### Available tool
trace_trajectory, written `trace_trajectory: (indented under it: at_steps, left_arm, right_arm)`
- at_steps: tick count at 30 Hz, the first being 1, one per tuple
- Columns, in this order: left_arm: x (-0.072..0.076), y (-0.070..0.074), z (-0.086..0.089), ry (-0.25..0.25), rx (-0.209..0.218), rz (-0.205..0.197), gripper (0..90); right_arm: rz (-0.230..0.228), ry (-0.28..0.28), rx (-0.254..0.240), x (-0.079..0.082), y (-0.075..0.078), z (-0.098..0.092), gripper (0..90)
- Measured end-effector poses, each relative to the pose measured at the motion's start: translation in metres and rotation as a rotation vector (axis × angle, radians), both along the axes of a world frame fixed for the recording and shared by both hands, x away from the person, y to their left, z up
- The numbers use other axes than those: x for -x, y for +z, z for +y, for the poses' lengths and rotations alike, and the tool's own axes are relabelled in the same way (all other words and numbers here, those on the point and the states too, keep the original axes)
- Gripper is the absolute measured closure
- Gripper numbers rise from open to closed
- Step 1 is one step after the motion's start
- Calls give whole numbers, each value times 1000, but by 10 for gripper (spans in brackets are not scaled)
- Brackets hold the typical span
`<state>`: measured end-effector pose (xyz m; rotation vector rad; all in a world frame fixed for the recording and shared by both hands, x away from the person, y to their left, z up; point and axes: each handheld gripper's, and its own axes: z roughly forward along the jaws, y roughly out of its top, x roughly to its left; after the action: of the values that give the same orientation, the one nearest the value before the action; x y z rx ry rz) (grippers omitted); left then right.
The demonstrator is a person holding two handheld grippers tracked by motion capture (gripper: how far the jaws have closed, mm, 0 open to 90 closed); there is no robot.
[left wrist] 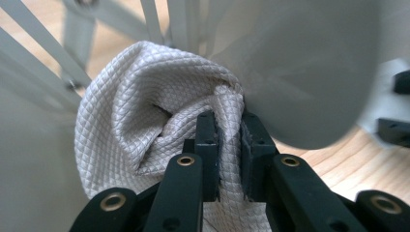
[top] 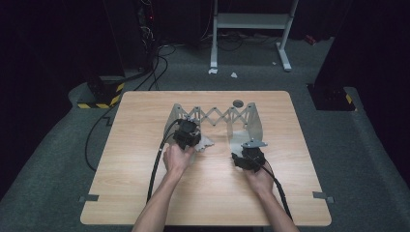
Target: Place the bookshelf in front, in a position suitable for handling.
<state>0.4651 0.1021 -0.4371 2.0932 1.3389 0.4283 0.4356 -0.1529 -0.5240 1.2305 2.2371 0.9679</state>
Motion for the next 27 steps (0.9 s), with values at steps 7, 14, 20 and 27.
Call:
trace_trajectory:
  at_steps: [7,14,20,27]
  left_arm:
    - [5,41,7,-33,79,-73,802]
    - [-2,47,9,-37,100,-63,801]
    - [-11,17,8,-27,89,25,800]
    - [-14,-7,6,-26,73,57,801]
  right_arm:
    - [2,0,-1,0,0,0,429]
    - [1,3,-1,0,0,0,429]
    - [1,3,-1,0,0,0,429]
    - [1,3,-1,0,0,0,429]
